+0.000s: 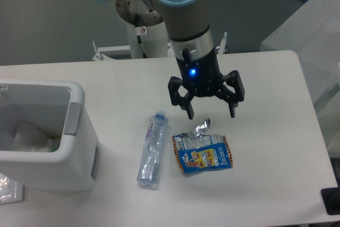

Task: Place the trash in the trash can
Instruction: 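Lower the open gripper toward the clear plastic water bottle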

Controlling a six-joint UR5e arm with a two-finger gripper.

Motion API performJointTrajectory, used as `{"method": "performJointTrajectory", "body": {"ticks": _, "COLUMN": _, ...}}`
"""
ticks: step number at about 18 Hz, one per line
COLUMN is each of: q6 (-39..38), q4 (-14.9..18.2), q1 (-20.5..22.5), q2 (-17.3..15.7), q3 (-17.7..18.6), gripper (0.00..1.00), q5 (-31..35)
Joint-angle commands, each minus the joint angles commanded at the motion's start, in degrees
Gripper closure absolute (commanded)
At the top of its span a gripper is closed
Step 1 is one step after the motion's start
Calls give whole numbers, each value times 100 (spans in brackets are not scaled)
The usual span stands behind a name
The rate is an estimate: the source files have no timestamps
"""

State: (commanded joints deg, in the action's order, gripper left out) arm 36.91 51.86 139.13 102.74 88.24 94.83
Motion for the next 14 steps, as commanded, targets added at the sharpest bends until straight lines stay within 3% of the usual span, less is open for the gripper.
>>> {"method": "performJointTrajectory", "body": {"ticks": 4, "q6": -26, "q4": -157, "q1": -61, "q2": 255, "q3": 35, "gripper": 0, "q5": -61}}
{"method": "performJointTrajectory", "body": {"ticks": 7, "q6": -543, "q4": -360, "q1": -158, "q2": 457, "q3": 88, "gripper": 0, "q5": -79}}
{"method": "performJointTrajectory", "body": {"ticks": 14, "q6": -896, "q4": -360, "q1": -598, "q2": 914, "q3": 228, "gripper": 0, "q5": -598}}
